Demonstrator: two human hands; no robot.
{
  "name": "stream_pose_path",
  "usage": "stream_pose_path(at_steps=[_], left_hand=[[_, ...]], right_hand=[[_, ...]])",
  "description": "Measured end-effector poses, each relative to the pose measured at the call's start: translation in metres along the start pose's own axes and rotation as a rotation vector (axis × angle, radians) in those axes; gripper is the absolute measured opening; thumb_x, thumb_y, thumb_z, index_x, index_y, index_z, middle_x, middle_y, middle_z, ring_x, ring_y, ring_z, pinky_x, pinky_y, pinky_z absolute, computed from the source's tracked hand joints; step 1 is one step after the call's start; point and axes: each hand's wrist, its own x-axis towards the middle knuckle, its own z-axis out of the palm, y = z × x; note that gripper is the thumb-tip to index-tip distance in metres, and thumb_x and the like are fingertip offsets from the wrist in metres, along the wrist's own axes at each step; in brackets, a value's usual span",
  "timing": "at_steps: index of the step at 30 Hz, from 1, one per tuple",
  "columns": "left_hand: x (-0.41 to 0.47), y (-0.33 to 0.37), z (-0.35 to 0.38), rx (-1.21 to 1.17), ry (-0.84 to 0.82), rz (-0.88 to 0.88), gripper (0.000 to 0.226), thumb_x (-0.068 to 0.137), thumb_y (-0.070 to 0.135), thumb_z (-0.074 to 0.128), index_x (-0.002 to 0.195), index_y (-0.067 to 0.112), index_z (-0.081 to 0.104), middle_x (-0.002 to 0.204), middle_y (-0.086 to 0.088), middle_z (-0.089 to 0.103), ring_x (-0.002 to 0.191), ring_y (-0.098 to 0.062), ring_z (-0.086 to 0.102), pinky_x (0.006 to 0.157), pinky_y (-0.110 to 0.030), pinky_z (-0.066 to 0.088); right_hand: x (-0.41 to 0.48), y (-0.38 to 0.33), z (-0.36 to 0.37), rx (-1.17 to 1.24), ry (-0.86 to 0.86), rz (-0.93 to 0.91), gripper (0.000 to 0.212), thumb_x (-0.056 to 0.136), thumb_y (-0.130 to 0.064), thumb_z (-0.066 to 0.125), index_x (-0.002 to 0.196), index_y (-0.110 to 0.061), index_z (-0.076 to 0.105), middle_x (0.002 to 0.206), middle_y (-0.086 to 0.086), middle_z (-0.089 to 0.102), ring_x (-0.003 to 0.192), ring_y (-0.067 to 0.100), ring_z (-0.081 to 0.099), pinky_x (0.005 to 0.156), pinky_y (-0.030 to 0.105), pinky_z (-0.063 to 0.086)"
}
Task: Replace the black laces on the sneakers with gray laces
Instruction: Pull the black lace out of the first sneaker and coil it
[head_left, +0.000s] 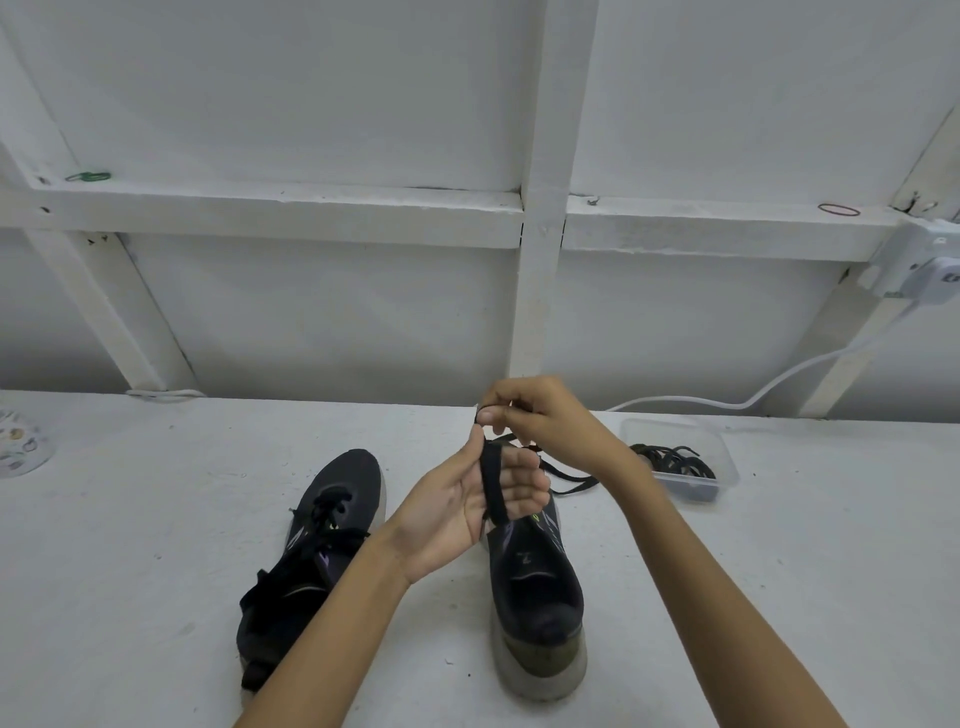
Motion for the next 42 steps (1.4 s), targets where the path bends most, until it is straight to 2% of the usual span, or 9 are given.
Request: stream_pose_path(at_steps=[3, 6, 10, 14, 19, 24, 31, 35, 42], left_hand=[[0.001, 0.005, -0.001, 0.06, -0.008, 0.023, 0.053, 0.095, 0.042, 0.036, 0.106, 0.0, 0.066, 0.099, -0.018, 0.07, 0.091, -0.024, 0.069, 0.081, -0.029, 0.057], [0.003, 0.018, -0.003, 0.051, -0.016, 0.092, 0.056, 0.094, 0.042, 0.037, 0.108, -0.002, 0.068, 0.108, -0.023, 0.068, 0.099, -0.028, 0.068, 0.087, -0.031, 0.057], [0.009, 0.037, -0.016, 0.161, 0.044, 0.179, 0.067, 0.094, 0.05, 0.03, 0.12, -0.005, 0.058, 0.119, -0.024, 0.065, 0.114, -0.03, 0.063, 0.091, -0.029, 0.054], [0.013, 0.04, -0.032, 0.395, 0.13, 0.141, 0.077, 0.095, 0.057, 0.018, 0.124, -0.002, 0.057, 0.12, -0.018, 0.067, 0.116, -0.027, 0.063, 0.092, -0.025, 0.052], [0.01, 0.022, -0.032, 0.468, 0.059, 0.026, 0.088, 0.095, 0.061, 0.002, 0.124, 0.0, 0.06, 0.119, -0.021, 0.067, 0.115, -0.028, 0.063, 0.099, -0.03, 0.049], [0.005, 0.011, -0.018, 0.468, -0.041, -0.06, 0.094, 0.092, 0.065, 0.001, 0.117, -0.002, 0.064, 0.116, -0.024, 0.067, 0.114, -0.032, 0.063, 0.095, -0.031, 0.051], [0.01, 0.021, -0.022, 0.336, 0.002, 0.07, 0.09, 0.093, 0.064, 0.009, 0.12, -0.004, 0.061, 0.117, -0.026, 0.066, 0.111, -0.031, 0.064, 0.091, -0.03, 0.053], [0.011, 0.031, -0.031, 0.292, 0.06, 0.152, 0.083, 0.096, 0.059, 0.012, 0.123, -0.005, 0.058, 0.12, -0.024, 0.065, 0.117, -0.032, 0.061, 0.095, -0.03, 0.052], [0.01, 0.014, -0.025, 0.459, 0.151, 0.062, 0.051, 0.102, 0.04, 0.028, 0.109, 0.007, 0.066, 0.085, -0.002, 0.072, 0.08, -0.012, 0.067, 0.08, -0.028, 0.051]], right_hand=[[-0.004, 0.017, 0.011, -0.072, -0.023, 0.038, 0.018, 0.086, -0.028, 0.057, 0.073, -0.036, 0.066, 0.072, -0.004, 0.067, 0.071, 0.021, 0.062, 0.071, 0.042, 0.052], [-0.018, 0.036, 0.03, -0.17, -0.111, 0.132, 0.013, 0.082, -0.01, 0.055, 0.077, -0.011, 0.067, 0.071, 0.007, 0.064, 0.07, 0.028, 0.061, 0.07, 0.049, 0.052], [-0.045, 0.019, 0.039, -0.123, -0.294, 0.098, 0.016, 0.094, -0.033, 0.059, 0.08, -0.033, 0.067, 0.06, -0.005, 0.057, 0.061, 0.009, 0.055, 0.066, 0.034, 0.047], [-0.051, -0.01, 0.017, -0.08, -0.394, 0.056, 0.019, 0.097, -0.026, 0.059, 0.079, -0.031, 0.065, 0.059, -0.01, 0.053, 0.058, 0.004, 0.049, 0.058, 0.018, 0.039], [-0.025, -0.02, -0.013, -0.019, -0.194, -0.009, 0.019, 0.098, -0.013, 0.056, 0.084, -0.006, 0.065, 0.061, -0.013, 0.051, 0.057, 0.002, 0.044, 0.058, 0.016, 0.035], [0.006, 0.008, -0.005, 0.014, -0.012, 0.014, 0.015, 0.097, -0.014, 0.058, 0.084, -0.014, 0.067, 0.061, -0.007, 0.053, 0.059, 0.003, 0.047, 0.062, 0.021, 0.039], [-0.024, 0.036, 0.044, 0.099, -0.124, 0.121, 0.037, 0.087, 0.006, 0.053, 0.076, -0.028, 0.062, 0.063, -0.012, 0.057, 0.059, -0.003, 0.053, 0.06, 0.015, 0.044], [-0.046, 0.027, 0.05, 0.034, -0.26, 0.127, 0.024, 0.1, -0.03, 0.051, 0.089, -0.019, 0.07, 0.063, -0.004, 0.053, 0.059, 0.009, 0.049, 0.064, 0.026, 0.043], [-0.033, -0.015, 0.005, 0.056, -0.346, 0.066, 0.019, 0.099, -0.018, 0.053, 0.086, -0.016, 0.066, 0.081, -0.018, 0.062, 0.078, 0.005, 0.058, 0.079, 0.027, 0.05]])
